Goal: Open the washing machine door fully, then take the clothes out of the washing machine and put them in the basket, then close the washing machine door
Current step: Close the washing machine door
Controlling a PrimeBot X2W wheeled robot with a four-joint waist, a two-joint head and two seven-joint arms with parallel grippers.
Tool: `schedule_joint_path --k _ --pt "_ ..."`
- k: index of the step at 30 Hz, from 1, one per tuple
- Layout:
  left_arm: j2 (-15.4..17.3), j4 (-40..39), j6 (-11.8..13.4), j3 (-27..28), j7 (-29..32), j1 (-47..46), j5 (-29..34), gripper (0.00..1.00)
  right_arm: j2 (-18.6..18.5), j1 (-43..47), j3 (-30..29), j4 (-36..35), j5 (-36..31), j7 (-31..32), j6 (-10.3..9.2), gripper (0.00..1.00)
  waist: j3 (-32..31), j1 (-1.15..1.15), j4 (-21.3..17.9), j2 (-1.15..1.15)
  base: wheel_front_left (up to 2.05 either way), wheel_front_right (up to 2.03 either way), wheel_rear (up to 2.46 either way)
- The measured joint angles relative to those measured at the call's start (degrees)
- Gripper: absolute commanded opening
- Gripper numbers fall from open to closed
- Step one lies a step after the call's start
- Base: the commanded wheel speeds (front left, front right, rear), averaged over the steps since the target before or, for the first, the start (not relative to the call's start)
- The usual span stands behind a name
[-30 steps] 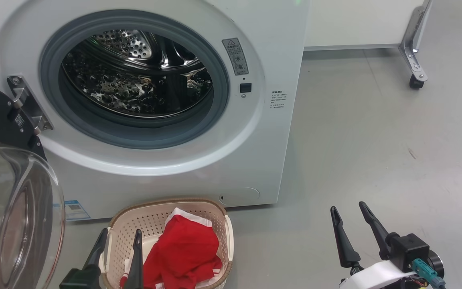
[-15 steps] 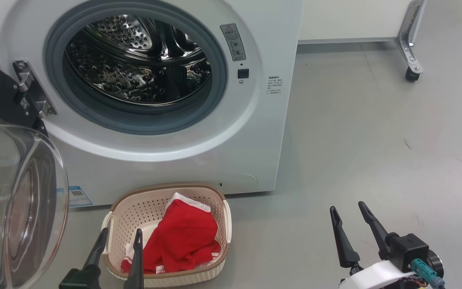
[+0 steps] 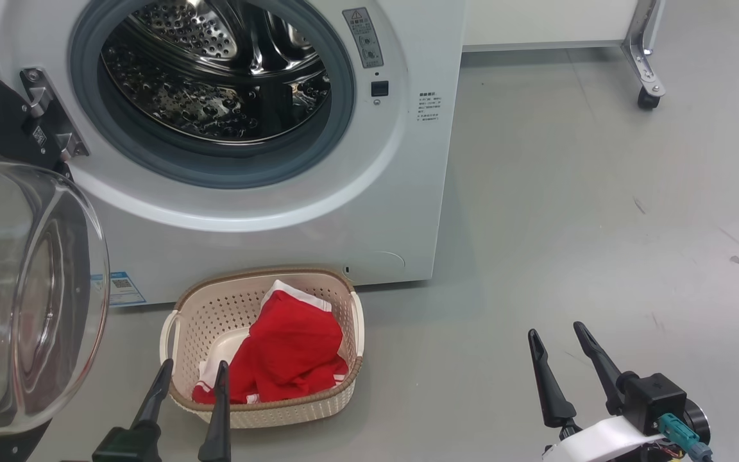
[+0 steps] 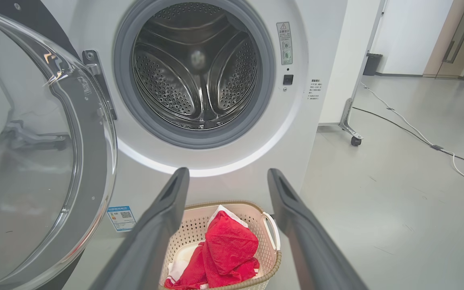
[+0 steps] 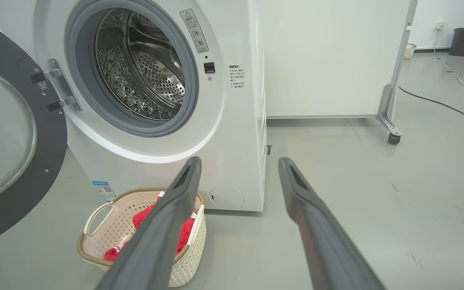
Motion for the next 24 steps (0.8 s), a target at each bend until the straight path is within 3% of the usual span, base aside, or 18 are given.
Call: schedule_joint_path --k 24 --pt "0.09 -0.89 0.08 0.04 0.34 0.00 0.10 1.00 0.00 -0.02 -0.31 -0.12 0.00 0.00 0.00 1.00 0.72 0.00 0.52 0.00 -0.12 0.12 0.00"
